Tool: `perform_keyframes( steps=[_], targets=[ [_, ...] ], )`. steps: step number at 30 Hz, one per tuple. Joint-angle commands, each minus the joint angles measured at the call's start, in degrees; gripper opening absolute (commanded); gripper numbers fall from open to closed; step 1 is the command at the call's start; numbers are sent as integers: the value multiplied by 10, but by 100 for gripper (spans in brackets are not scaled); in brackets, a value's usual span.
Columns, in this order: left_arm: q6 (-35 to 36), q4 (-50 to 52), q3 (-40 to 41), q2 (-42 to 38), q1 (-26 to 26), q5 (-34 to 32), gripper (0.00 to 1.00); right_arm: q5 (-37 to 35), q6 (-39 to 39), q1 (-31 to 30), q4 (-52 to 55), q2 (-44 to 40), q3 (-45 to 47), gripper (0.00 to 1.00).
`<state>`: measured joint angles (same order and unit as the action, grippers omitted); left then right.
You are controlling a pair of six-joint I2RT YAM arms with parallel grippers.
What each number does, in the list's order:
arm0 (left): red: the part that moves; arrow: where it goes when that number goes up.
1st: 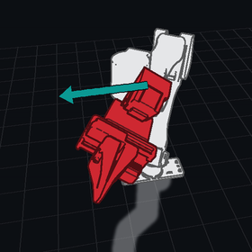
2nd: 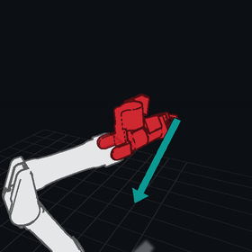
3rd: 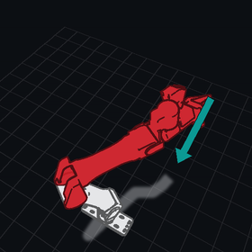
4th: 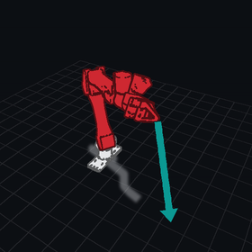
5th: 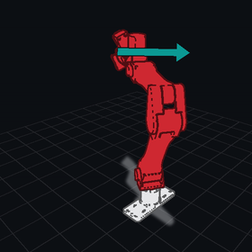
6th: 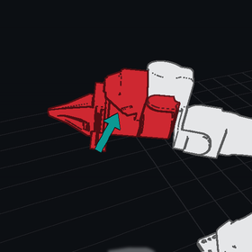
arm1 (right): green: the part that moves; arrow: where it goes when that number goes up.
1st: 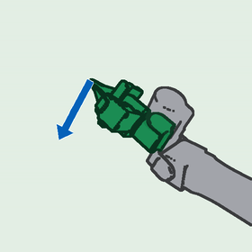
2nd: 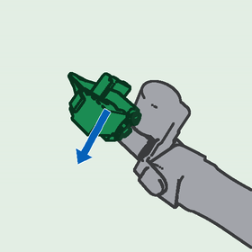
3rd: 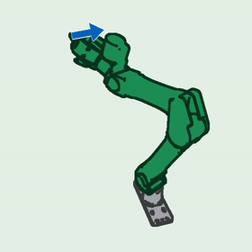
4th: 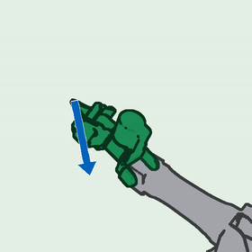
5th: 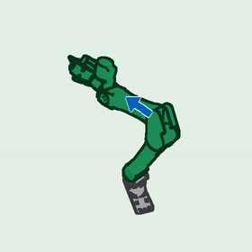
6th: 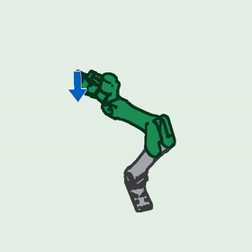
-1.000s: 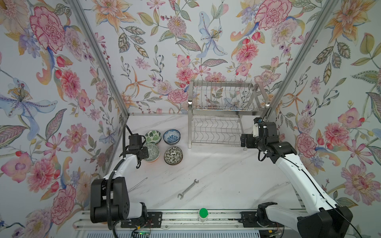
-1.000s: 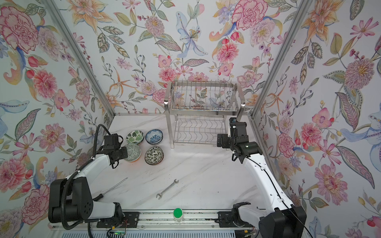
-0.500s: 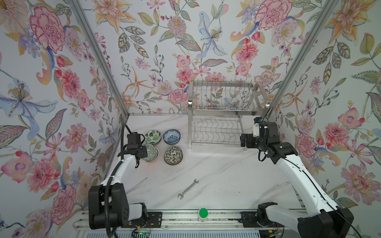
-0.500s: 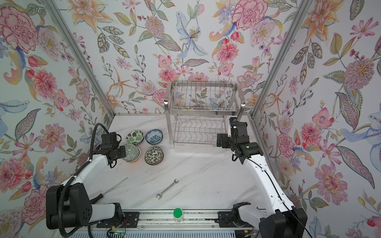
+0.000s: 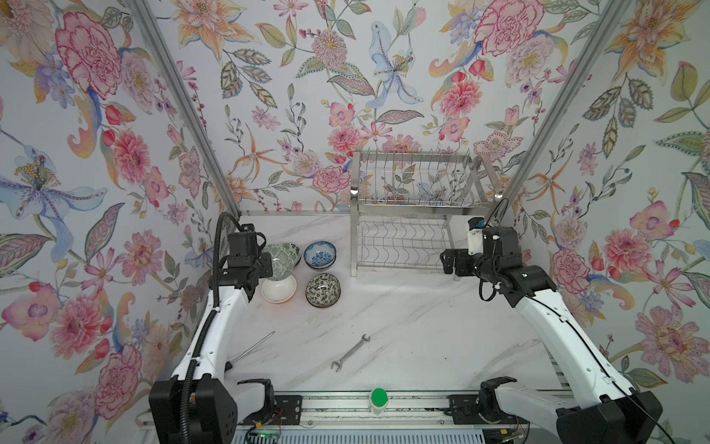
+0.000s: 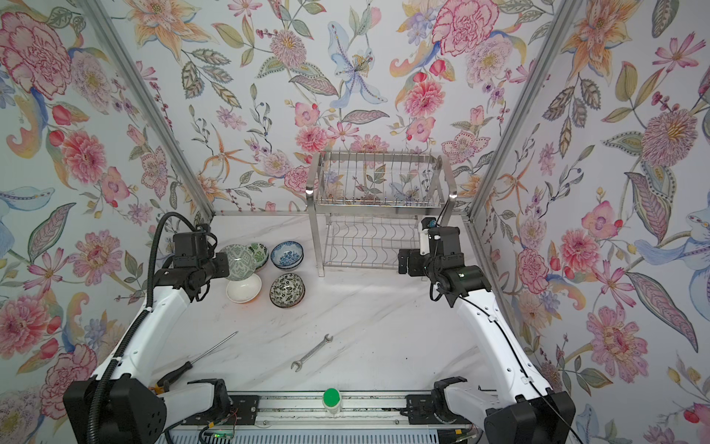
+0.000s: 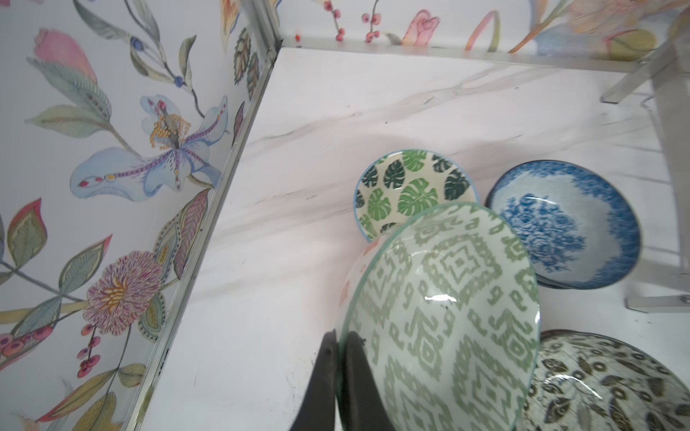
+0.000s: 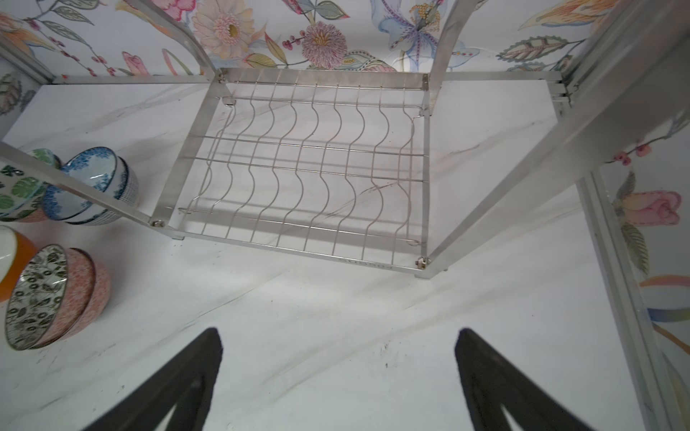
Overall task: Load bowls into a dish rack
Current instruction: Pick up the bowl, then place the bowl in the dish rack.
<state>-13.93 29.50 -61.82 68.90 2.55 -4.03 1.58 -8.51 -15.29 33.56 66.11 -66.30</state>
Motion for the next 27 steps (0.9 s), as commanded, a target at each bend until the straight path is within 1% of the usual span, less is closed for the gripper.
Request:
perform_keyframes(
  steps=[1,5,9,12,16,18,21,24,25,27],
  targets=[
    [0,1,-39,-10,71,29,0,62,-37,-27,-19,-7,-20,99],
    [-28,-6,-57,6,147,51,0,110,-86,-63,-57,-6,-16,99],
    [-50,-21,-65,15,202,77,0,148,-139,-97,-105,-4,1,99],
    [-64,-44,-62,23,236,100,0,158,-173,-126,-143,2,15,99],
    [-79,-81,-57,43,277,120,0,134,-189,-170,-158,27,20,100],
    [-88,-103,-53,53,293,132,0,118,-193,-189,-157,40,19,98],
    [-98,-133,-53,71,311,141,0,99,-197,-211,-157,58,17,94],
    [-105,-158,-58,87,322,146,0,78,-200,-214,-152,71,14,88],
    [-108,-168,-59,90,326,147,0,70,-201,-228,-150,75,14,85],
    [-113,-183,-63,96,331,153,0,56,-202,-234,-146,80,17,79]
  ],
)
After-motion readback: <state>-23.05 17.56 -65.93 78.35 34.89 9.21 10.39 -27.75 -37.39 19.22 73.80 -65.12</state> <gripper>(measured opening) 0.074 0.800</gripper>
